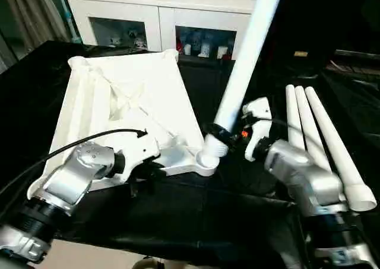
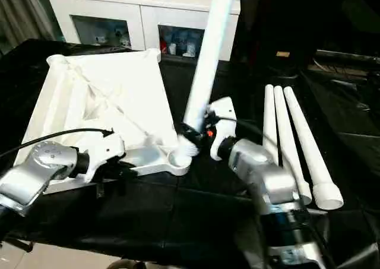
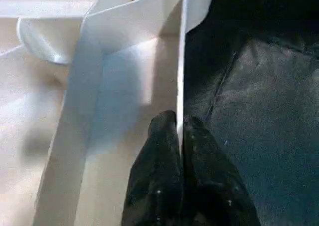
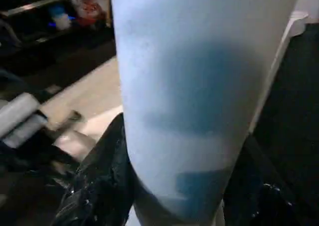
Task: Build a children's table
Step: Insert table leg to table base
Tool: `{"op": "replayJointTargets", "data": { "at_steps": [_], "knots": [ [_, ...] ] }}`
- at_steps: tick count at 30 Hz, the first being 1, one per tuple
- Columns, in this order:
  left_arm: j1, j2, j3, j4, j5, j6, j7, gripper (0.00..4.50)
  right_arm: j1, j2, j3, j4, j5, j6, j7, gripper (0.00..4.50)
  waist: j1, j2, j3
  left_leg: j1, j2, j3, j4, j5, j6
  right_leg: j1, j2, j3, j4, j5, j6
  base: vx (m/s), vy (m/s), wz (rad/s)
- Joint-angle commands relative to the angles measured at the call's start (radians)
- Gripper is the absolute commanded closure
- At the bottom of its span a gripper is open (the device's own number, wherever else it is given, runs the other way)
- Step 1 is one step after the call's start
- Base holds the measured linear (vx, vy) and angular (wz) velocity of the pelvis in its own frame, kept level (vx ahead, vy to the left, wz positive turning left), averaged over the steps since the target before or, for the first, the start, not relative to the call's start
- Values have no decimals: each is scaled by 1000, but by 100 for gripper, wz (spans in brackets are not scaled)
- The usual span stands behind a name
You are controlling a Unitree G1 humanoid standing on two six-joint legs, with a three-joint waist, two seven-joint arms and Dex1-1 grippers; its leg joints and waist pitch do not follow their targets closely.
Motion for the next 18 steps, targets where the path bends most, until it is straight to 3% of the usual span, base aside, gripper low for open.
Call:
{"op": "replayJointTargets", "data": {
  "at_steps": [1,8,18],
  "knots": [
    [7,-14,-7,1,2,0,5,450,-3,-12,-25,-17,25,24,17,263,-4,-2,-69,27,58,-23,-75,-203,-24,30,-84,51,-84,-167,-194,0,0,0],
    [-13,-54,-33,24,14,-18,-6,450,-26,-66,50,85,-97,-32,47,263,-4,-6,-68,27,56,-20,-71,-194,-24,28,-86,52,-91,-206,-188,0,0,0],
    [-17,-71,-22,42,25,-41,-19,450,-66,-44,61,167,-123,-60,37,263,-5,-8,-68,28,58,-20,-73,-209,-25,27,-85,51,-91,-202,-190,0,0,0]
  ]
}}
